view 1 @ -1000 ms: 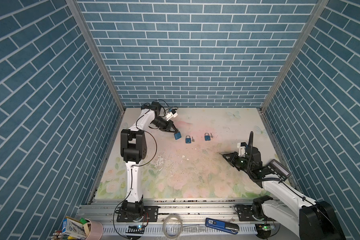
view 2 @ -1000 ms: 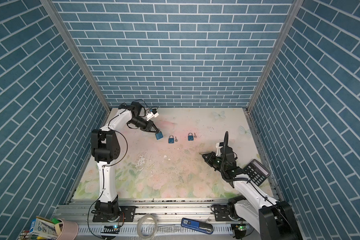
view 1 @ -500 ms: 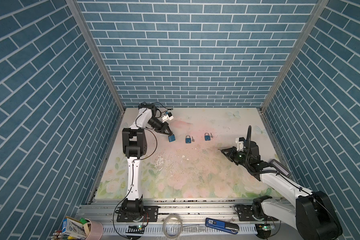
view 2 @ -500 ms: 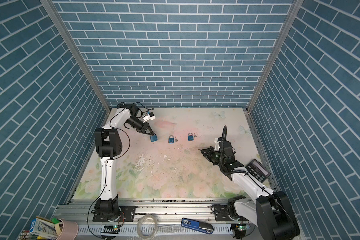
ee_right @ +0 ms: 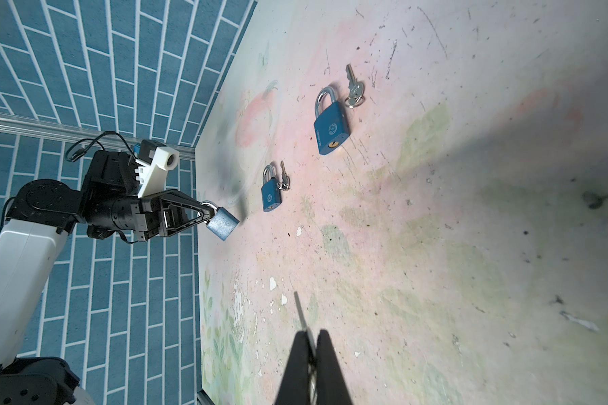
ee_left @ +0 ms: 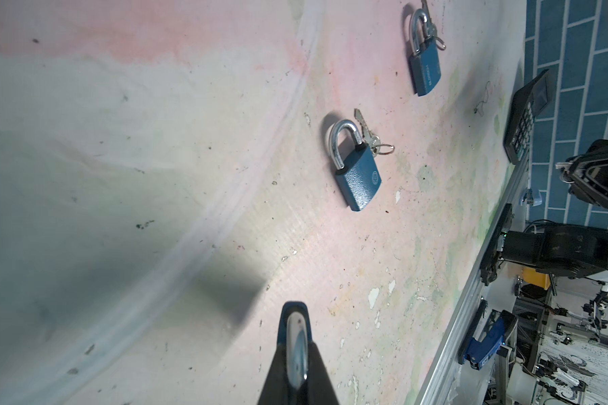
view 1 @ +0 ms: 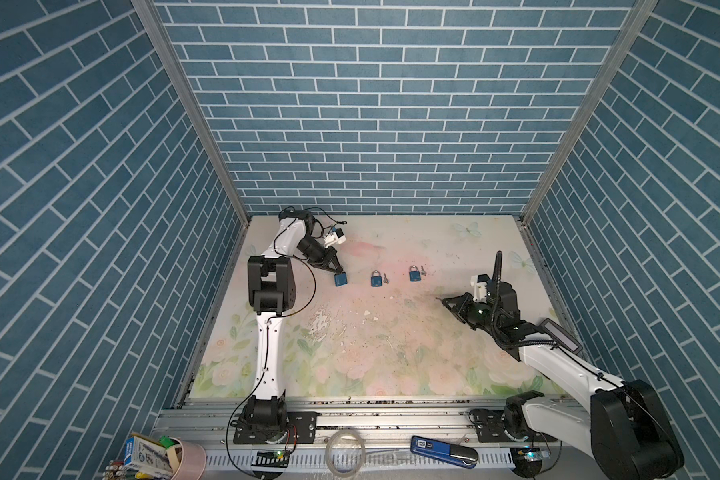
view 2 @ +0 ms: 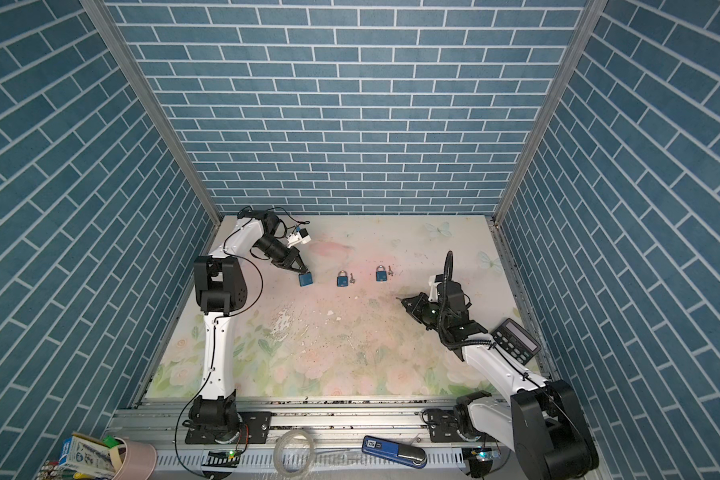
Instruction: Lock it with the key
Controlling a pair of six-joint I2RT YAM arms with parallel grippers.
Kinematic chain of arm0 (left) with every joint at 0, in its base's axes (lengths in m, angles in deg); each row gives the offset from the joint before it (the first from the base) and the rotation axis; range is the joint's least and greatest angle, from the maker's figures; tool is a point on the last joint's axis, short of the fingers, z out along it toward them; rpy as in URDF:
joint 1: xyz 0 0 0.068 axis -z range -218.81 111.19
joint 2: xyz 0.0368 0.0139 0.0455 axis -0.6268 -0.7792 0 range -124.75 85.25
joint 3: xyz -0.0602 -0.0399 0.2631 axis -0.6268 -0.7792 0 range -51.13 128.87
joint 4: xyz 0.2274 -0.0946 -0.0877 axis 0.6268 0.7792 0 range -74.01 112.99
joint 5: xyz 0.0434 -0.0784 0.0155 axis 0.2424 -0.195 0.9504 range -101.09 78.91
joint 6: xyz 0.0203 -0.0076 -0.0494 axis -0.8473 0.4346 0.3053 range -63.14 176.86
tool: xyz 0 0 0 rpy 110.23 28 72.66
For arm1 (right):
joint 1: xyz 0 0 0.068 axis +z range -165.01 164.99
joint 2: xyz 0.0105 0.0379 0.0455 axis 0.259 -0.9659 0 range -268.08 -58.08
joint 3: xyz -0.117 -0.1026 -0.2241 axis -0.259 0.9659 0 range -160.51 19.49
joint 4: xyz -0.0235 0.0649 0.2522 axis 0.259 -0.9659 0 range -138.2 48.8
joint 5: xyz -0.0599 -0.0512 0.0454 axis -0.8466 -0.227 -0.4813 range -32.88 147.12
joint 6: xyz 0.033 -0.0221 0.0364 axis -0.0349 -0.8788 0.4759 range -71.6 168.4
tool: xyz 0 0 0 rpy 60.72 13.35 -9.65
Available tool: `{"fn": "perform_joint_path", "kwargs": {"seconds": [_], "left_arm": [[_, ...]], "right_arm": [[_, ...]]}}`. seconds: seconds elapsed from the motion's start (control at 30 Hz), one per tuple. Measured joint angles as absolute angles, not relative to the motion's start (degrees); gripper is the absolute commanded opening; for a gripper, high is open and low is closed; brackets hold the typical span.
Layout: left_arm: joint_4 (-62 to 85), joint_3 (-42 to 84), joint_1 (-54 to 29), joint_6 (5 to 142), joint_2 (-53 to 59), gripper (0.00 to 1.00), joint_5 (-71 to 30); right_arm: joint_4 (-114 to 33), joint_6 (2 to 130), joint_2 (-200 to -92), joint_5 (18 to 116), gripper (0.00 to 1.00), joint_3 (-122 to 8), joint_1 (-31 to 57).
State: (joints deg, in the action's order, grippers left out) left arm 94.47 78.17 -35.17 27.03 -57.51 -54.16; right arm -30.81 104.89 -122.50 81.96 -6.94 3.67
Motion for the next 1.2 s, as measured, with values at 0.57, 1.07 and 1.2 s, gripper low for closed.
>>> {"fn": "perform_joint_path", "kwargs": {"seconds": [0.57, 1.07, 1.2], "left_arm": [[97.1, 84.2, -35.1, 27.6, -63.1, 0.00, -55.0], [98.8, 88.2, -35.0, 29.5, -66.6, 0.19, -51.6], [99.0, 88.4, -35.0, 30.3, -68.2, 0.21, -50.6]], "right_arm": [[-28.6, 104.9, -122.6, 82.0, 0.00, -6.2, 3.7], [-25.3, 105.0, -123.8, 82.4, 0.00, -5.7, 3.7], [-25.4, 105.0, -123.4, 82.5, 0.00, -4.8, 3.7]]}}
